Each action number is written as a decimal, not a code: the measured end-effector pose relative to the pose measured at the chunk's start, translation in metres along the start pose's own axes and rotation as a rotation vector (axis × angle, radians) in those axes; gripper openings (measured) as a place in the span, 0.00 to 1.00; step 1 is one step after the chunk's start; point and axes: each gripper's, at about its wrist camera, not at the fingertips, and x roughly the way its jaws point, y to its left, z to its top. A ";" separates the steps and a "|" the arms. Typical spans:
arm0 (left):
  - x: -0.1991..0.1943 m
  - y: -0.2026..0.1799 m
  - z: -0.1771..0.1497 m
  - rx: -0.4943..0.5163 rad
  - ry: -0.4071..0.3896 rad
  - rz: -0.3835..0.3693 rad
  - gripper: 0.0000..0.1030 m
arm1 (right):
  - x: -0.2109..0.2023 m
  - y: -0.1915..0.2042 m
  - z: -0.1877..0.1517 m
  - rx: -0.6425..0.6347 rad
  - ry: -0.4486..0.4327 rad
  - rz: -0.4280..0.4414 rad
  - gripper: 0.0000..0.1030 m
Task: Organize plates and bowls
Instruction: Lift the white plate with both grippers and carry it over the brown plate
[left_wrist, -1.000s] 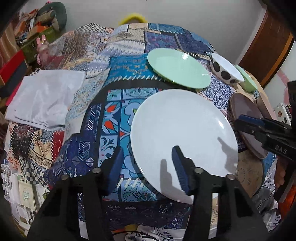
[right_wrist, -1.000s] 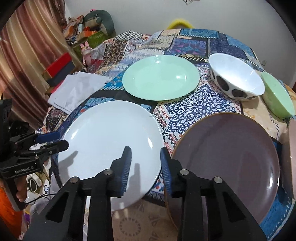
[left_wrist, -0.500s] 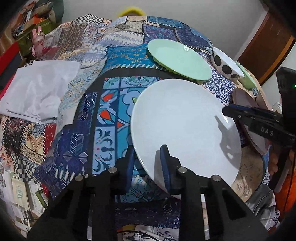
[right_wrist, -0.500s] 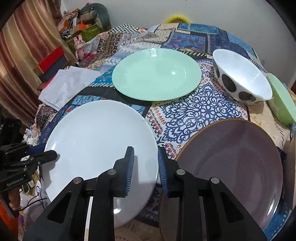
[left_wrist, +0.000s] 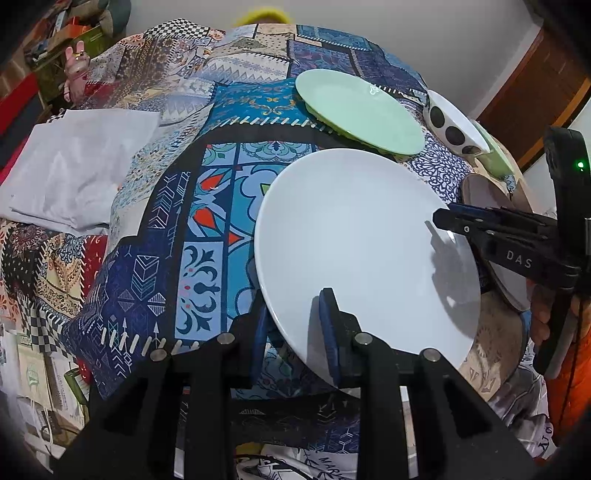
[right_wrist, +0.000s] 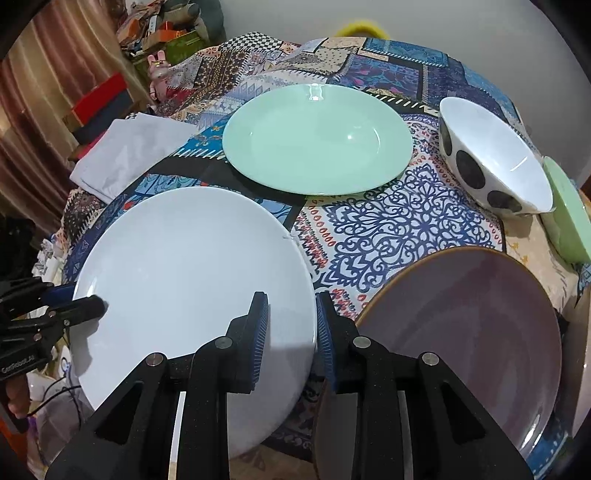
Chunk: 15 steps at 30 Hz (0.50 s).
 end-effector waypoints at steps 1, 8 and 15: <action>0.000 0.001 0.001 -0.004 -0.003 0.008 0.26 | 0.000 -0.001 0.000 0.011 0.005 0.015 0.24; 0.000 0.020 0.010 -0.050 -0.003 0.001 0.26 | -0.002 0.003 -0.009 0.044 0.001 0.069 0.24; 0.001 0.022 0.004 -0.042 0.004 -0.002 0.26 | 0.003 0.002 -0.022 0.061 0.022 0.108 0.23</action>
